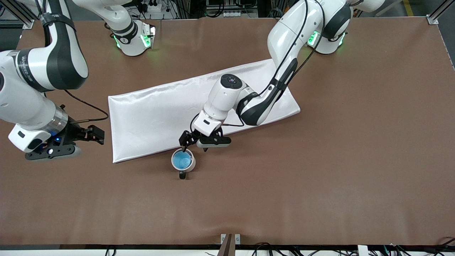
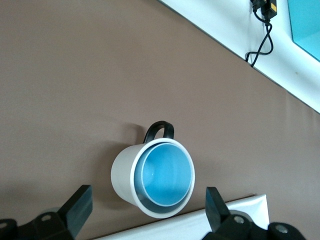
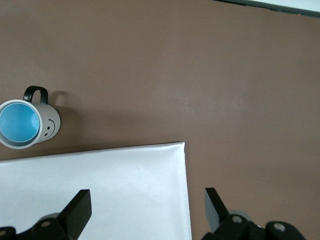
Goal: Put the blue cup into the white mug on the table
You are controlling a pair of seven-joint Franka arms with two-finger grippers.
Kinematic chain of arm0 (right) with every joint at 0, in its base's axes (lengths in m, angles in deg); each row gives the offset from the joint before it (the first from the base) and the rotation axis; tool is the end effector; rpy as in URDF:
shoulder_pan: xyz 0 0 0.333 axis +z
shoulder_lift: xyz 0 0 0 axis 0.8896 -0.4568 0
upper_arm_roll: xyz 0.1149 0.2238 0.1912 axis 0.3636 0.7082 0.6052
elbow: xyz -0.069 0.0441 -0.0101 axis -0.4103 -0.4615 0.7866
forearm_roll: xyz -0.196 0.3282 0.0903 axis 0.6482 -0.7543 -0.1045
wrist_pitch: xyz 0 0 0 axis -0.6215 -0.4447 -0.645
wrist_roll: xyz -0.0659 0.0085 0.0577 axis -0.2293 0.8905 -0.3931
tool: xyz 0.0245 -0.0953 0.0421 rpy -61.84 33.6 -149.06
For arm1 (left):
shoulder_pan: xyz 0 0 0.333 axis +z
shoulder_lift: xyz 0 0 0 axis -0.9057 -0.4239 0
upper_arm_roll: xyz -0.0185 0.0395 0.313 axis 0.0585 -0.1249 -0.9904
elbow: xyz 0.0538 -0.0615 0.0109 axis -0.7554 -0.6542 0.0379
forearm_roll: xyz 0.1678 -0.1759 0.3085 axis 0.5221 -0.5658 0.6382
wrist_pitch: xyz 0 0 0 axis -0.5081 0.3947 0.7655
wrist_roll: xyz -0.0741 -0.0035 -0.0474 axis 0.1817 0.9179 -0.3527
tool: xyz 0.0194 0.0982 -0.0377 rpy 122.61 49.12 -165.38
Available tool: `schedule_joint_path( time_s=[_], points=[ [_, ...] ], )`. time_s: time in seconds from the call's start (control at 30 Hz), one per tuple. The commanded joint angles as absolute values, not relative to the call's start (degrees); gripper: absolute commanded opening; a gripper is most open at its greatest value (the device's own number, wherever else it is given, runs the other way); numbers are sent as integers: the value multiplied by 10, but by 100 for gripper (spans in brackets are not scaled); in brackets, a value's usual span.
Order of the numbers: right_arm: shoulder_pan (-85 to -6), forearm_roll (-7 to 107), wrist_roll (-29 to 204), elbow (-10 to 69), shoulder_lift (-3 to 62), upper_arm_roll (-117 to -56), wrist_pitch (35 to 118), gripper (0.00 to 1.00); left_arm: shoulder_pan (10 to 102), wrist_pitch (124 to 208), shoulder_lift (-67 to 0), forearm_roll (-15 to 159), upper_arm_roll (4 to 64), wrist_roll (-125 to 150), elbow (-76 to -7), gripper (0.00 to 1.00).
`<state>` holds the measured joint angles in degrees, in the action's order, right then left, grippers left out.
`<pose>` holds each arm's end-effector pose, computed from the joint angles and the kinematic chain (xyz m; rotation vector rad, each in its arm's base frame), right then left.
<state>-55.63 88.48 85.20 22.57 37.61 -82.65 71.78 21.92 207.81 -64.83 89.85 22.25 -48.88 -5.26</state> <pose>0.6461 0.0645 0.4860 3.1057 0.2405 0.1122 0.5564 -0.6006 0.2884 2.5144 0.3549 0.4977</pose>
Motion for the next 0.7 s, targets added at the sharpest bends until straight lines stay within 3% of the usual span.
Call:
schedule_joint_path(
  time_s=[0.0, 0.27, 0.67],
  points=[
    [-562, 888, 853, 241, 396, -820, 707, 100, 209, 2068, -644, 891, 206, -502, -40, 100],
    [-563, 889, 854, 244, 418, -820, 670, 100, 211, 2017, -608, 889, 204, -501, -45, 100],
    [-569, 945, 859, 310, 493, -819, 667, 100, 219, 1917, -557, 897, 203, -496, -61, 100]
  ],
)
